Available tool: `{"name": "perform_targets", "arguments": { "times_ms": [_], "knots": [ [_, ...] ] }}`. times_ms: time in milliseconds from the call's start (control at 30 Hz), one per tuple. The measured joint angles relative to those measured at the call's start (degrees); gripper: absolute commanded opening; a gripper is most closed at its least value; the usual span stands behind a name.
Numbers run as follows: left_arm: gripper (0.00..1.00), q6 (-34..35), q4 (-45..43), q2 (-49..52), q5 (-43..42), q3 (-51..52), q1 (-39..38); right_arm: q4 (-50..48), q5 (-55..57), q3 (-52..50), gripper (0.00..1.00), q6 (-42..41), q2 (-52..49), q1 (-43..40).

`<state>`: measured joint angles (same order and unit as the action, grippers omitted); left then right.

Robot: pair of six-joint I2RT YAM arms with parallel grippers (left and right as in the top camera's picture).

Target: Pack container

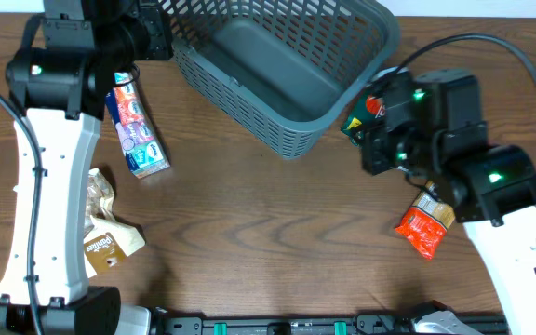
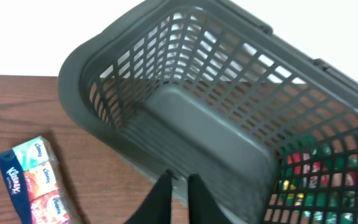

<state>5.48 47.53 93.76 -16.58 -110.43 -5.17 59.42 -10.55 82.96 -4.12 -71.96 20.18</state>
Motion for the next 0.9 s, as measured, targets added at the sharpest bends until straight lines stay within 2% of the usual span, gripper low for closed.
{"name": "perform_targets", "arguments": {
  "times_ms": [167, 600, 900],
  "knots": [
    [0.06, -0.2, -1.6, 2.0, 0.0, 0.0, 0.0, -0.1, 0.0, 0.0, 0.01, 0.0, 0.0, 5.5],
    [0.05, -0.7, -4.5, 5.2, 0.0, 0.0, 0.0, -0.6, 0.0, 0.0, 0.01, 1.8, 0.0, 12.5],
    [0.06, -1.0, -4.5, 5.2, 0.0, 0.0, 0.0, -1.0, 0.1, 0.1, 0.01, 2.3, -3.7, 13.8]
  ]
}}
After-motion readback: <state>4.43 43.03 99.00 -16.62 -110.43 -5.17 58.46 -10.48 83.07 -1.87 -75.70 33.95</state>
